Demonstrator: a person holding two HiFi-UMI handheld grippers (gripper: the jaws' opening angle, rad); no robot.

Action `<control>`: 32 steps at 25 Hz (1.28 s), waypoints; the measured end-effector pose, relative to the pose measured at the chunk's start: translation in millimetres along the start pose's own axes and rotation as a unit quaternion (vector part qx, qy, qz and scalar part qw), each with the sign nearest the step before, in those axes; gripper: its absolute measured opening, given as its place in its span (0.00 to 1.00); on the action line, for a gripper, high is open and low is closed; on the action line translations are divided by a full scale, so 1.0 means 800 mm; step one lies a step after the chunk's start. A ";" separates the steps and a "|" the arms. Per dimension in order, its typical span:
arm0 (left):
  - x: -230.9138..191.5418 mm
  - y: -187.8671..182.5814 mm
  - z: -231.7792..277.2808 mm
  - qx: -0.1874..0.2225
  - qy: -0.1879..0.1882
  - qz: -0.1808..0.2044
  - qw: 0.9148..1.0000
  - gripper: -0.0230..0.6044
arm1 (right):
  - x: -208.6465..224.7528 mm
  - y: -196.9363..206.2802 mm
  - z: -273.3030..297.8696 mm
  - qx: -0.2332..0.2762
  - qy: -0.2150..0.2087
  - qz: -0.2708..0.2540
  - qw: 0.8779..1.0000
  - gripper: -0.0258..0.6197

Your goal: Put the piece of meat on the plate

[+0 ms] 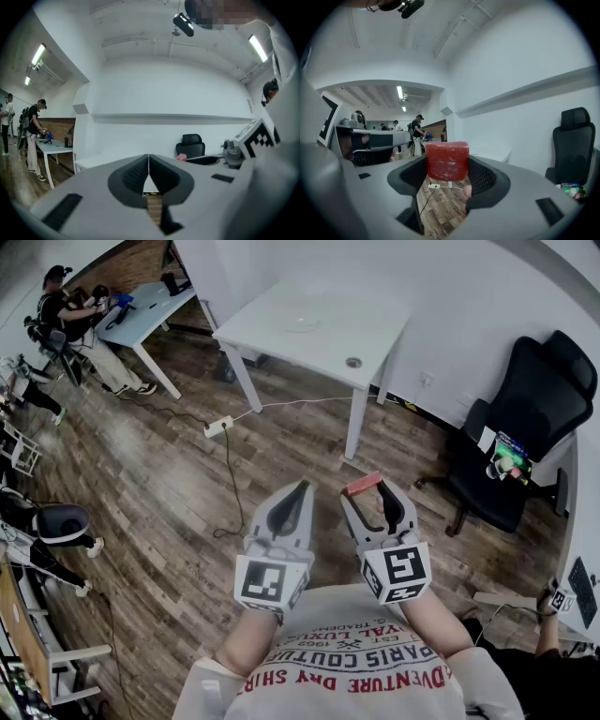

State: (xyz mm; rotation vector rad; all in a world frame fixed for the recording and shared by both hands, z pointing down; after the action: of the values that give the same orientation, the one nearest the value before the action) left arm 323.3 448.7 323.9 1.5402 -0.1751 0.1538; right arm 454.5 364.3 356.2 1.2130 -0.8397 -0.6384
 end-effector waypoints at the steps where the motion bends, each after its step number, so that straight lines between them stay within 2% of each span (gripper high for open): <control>1: 0.001 0.002 0.001 -0.002 0.004 0.002 1.000 0.05 | 0.000 0.000 0.001 -0.001 0.000 -0.001 1.000 0.47; 8: -0.008 0.005 0.001 0.001 -0.008 -0.003 1.000 0.05 | -0.002 0.001 0.005 -0.009 -0.003 -0.001 1.000 0.47; 20: -0.033 0.029 0.006 -0.020 -0.027 -0.030 0.999 0.05 | -0.003 -0.005 0.027 -0.009 -0.019 0.003 1.000 0.47; 26: -0.083 0.047 0.023 -0.017 -0.024 -0.038 0.999 0.05 | -0.013 0.002 0.079 -0.034 -0.006 0.010 0.999 0.47; 32: -0.179 0.059 0.056 -0.005 -0.026 -0.040 0.999 0.05 | -0.038 -0.012 0.161 -0.036 0.003 -0.008 0.999 0.47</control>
State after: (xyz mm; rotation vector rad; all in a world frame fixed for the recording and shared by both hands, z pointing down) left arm 172.5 406.5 341.2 1.5390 -0.1550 0.0489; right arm 330.8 317.2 356.4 1.1560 -0.7966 -0.6717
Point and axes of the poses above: the fingertips, and each gripper's own axes: z forward along the fingers, x to its right, y out of its underside, the point moved 7 cm from there along -z, backward along the fingers, and after that the axes turned 10 degrees about z, right-handed, at the moved point
